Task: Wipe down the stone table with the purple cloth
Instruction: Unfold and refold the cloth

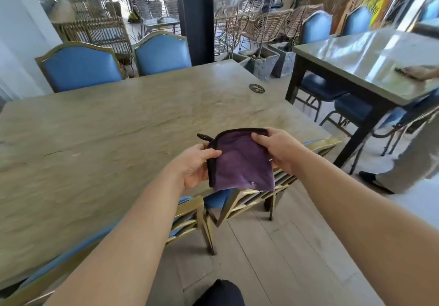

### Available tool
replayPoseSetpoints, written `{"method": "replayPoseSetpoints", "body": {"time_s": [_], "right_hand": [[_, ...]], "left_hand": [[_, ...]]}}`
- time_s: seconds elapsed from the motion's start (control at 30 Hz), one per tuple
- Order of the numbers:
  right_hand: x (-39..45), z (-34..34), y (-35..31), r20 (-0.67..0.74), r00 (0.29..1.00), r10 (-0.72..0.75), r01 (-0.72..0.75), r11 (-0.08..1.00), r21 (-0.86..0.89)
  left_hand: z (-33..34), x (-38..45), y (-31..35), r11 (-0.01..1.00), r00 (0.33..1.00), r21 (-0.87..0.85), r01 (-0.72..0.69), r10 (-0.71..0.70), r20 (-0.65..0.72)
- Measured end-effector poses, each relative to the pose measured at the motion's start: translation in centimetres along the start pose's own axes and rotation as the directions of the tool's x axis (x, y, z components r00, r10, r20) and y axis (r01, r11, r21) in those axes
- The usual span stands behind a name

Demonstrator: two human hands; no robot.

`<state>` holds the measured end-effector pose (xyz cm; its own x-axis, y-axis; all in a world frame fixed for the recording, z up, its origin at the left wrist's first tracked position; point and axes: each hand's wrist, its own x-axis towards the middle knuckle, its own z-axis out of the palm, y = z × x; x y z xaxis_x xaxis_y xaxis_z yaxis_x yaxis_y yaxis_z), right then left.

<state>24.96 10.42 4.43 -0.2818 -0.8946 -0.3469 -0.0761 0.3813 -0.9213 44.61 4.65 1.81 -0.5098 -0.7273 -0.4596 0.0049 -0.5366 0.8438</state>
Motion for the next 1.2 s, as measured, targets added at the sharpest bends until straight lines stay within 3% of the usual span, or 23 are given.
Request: {"method": "replayPoseSetpoints", "body": {"time_s": [0.23, 0.47, 0.63, 0.77, 0.97, 1.1, 1.2], "right_hand": [[6.2, -7.8, -1.4, -0.074, 0.997, 0.029, -0.019, 0.99, 0.142], [12.5, -15.0, -1.6, -0.079, 0.996, 0.04, -0.027, 0.988, 0.153], [16.1, -18.9, 0.0, -0.102, 0.994, 0.033, -0.04, 0.997, -0.06], [19.6, -22.0, 1.4, -0.098, 0.991, 0.09, -0.108, 0.974, -0.2], [25.0, -26.2, 4.4, 0.0, 1.0, 0.016, -0.013, 0.815, -0.58], [28.5, -28.4, 6.0, 0.14, 0.99, 0.015, 0.079, 0.766, -0.638], [31.2, -29.4, 6.9, 0.211, 0.977, -0.007, 0.144, 0.751, -0.644]], "left_hand": [[6.0, 8.6, 2.4, 1.0, 1.0, -0.02, -0.017, 0.017, 0.023], [12.1, 18.4, 3.3, 0.992, 0.994, -0.109, -0.063, 0.053, -0.094], [15.3, 23.0, 2.9, 0.995, 0.995, -0.048, -0.089, 0.087, -0.047], [17.7, 25.2, 2.0, 0.999, 0.999, 0.054, 0.002, -0.004, 0.039], [21.1, 30.0, -0.1, 0.979, 0.998, 0.199, 0.052, -0.041, -0.056], [23.1, 33.5, -0.9, 0.924, 0.99, 0.378, 0.065, -0.012, -0.14], [23.9, 36.2, -1.6, 0.793, 0.978, 0.607, 0.047, 0.087, -0.189]]}}
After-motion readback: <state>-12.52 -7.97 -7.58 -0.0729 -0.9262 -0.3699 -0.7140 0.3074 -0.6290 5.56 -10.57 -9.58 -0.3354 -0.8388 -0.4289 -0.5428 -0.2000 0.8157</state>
